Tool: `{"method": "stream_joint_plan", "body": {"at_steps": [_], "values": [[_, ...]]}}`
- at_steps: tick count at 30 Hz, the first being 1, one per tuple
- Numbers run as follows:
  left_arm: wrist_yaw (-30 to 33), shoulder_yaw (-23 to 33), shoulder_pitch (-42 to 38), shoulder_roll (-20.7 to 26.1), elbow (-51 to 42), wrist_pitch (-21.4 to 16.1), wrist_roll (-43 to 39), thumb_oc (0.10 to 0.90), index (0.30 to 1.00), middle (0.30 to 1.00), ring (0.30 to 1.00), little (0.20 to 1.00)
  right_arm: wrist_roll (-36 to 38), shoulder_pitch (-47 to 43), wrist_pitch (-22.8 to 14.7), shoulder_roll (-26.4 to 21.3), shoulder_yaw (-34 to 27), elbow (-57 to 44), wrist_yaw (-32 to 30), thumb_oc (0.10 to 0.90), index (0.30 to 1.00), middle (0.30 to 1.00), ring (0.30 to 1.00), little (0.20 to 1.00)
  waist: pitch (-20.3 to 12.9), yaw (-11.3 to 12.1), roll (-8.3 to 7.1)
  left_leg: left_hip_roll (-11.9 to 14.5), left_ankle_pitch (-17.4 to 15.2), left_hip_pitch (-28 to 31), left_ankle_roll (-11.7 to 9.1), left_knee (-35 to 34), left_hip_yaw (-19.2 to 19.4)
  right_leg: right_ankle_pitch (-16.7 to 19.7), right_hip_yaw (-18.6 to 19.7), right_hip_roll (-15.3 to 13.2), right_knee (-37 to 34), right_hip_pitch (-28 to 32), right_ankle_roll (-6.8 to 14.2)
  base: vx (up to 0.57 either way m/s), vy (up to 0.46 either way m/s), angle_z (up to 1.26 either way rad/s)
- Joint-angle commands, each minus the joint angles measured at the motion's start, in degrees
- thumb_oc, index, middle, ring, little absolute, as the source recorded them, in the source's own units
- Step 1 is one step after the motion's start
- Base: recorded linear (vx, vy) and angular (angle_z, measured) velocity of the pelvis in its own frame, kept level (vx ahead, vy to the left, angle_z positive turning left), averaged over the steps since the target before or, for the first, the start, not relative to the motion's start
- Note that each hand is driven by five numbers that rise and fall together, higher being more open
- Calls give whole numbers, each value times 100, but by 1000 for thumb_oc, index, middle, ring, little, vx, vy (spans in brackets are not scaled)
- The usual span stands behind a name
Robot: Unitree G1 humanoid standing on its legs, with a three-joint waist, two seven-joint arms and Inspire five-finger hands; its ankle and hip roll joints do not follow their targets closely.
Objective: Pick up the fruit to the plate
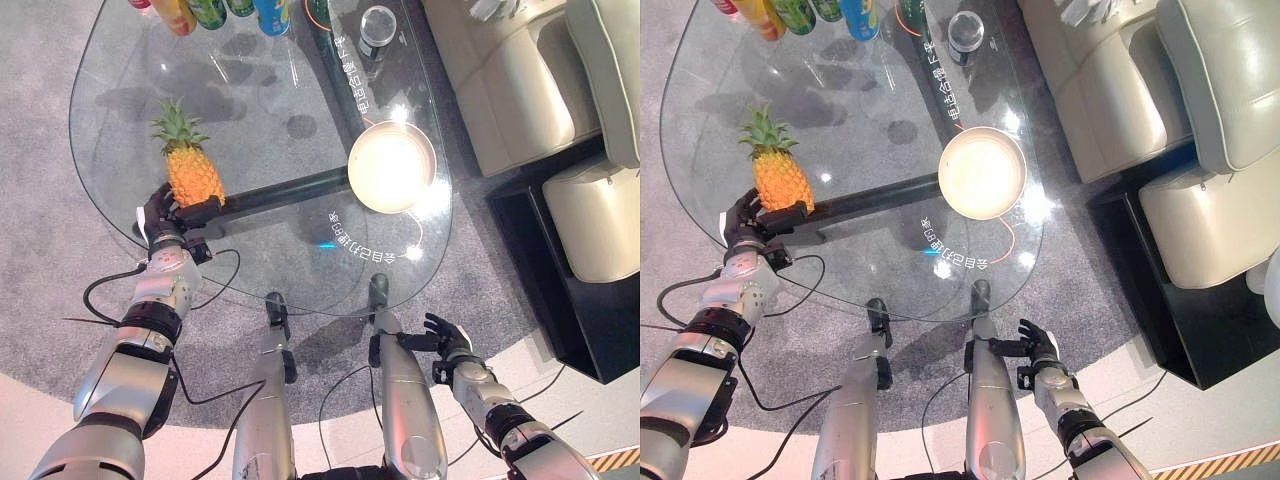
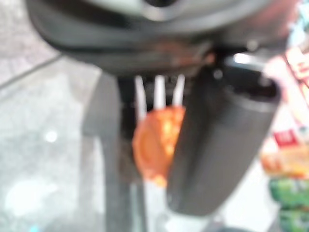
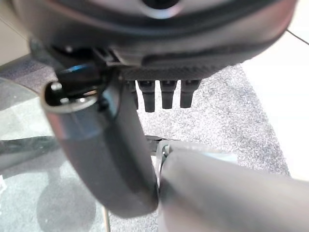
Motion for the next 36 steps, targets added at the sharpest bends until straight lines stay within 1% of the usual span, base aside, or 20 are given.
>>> {"method": "stream_joint_plan", "body": {"at_steps": [1,4,5,10,14,18,22,25,28,30,31,32,33,34,36], "values": [[-586,44,75,-193,-83,-42,-99,100,300,300,300,200,168,288,179,-221,367,-107,-168,800,900,900,900,900,18,-177,-38,-458,-412,-72,143,282,537,-538,-182,726,143,113,-136,-57,15,-5],[-586,96,152,-148,-105,-75,-194,100,300,300,300,200,140,424,207,-325,312,-251,-108,800,900,900,900,900,18,-185,-28,-446,-429,-21,134,280,512,-543,-157,726,184,124,-126,-32,1,-8],[-563,125,197,-148,-154,-119,-218,100,300,300,300,200,131,472,269,-345,290,-372,-135,800,900,900,900,900,18,-185,-28,-449,-450,22,139,274,499,-567,-154,735,207,145,-131,-37,-7,-9],[-423,206,328,-195,-288,-417,-345,100,300,300,300,200,202,520,311,-371,192,-474,-213,800,900,900,900,900,18,-142,5,-468,-466,228,144,187,463,-605,-155,745,185,318,-149,-38,-9,-3],[-327,312,542,-217,-507,-557,-307,100,300,300,300,200,284,531,337,-349,45,-406,-328,800,900,900,900,900,18,-44,38,-512,-509,504,152,122,398,-677,-201,734,144,611,-157,0,0,0],[-370,462,788,-153,-662,-648,-357,100,300,300,300,200,342,559,300,-352,-141,-237,-401,800,900,900,900,900,18,43,75,-552,-554,802,154,89,323,-738,-241,699,100,938,-166,0,0,0],[-402,568,998,-149,-799,-730,-396,100,300,300,300,200,398,642,215,-363,-300,-165,-510,800,900,900,900,900,18,90,102,-583,-590,1002,170,71,280,-766,-250,674,56,1165,-169,0,0,0],[-468,694,1350,-217,-1007,-866,-387,100,300,300,300,200,591,770,47,-347,-617,-47,-722,800,900,900,900,900,18,159,153,-627,-625,1285,190,31,197,-776,-278,648,-37,1507,-184,-3,-22,-1],[-504,793,1627,-299,-1172,-954,-345,100,300,300,300,200,677,856,-210,-320,-941,12,-942,800,900,900,900,900,18,182,193,-641,-667,1535,200,23,143,-810,-288,641,-98,1819,-207,0,0,0],[-499,804,1664,-307,-1203,-960,-334,100,300,300,300,200,668,867,-202,-319,-977,-7,-963,800,900,900,900,900,18,184,195,-643,-671,1565,202,21,136,-814,-287,644,-104,1855,-210,20,-9,-1],[-479,863,1890,-362,-1360,-1035,-260,100,300,300,300,200,686,945,-288,-317,-1173,-107,-1159,800,900,900,900,900,-35,197,203,-655,-697,1706,212,6,104,-835,-288,652,-157,2047,-227,40,-18,-1],[-479,863,1890,-362,-1360,-1035,-260,100,300,300,300,200,686,945,-288,-317,-1173,-107,-1159,800,900,900,900,900,-35,197,203,-655,-697,1706,212,6,104,-835,-288,652,-157,2047,-227,80,-35,-1],[-429,938,2144,-428,-1558,-1123,-141,100,300,300,300,200,624,1036,-431,-301,-1344,-292,-1514,800,900,900,900,900,-147,212,207,-668,-717,1841,224,-38,76,-856,-307,665,-219,2219,-238,74,-22,2],[-405,983,2317,-481,-1683,-1168,-51,100,300,300,300,200,586,1110,-476,-294,-1427,-455,-1741,800,900,900,900,900,-221,218,211,-674,-716,1917,229,-75,63,-866,-313,672,-259,2318,-239,91,-24,2],[-371,1007,2463,-526,-1799,-1222,39,100,300,300,300,200,531,1178,-537,-281,-1503,-618,-1936,800,900,900,900,900,-274,222,215,-674,-713,1991,234,-116,52,-872,-318,676,-296,2409,-240,50,-8,5]]}}
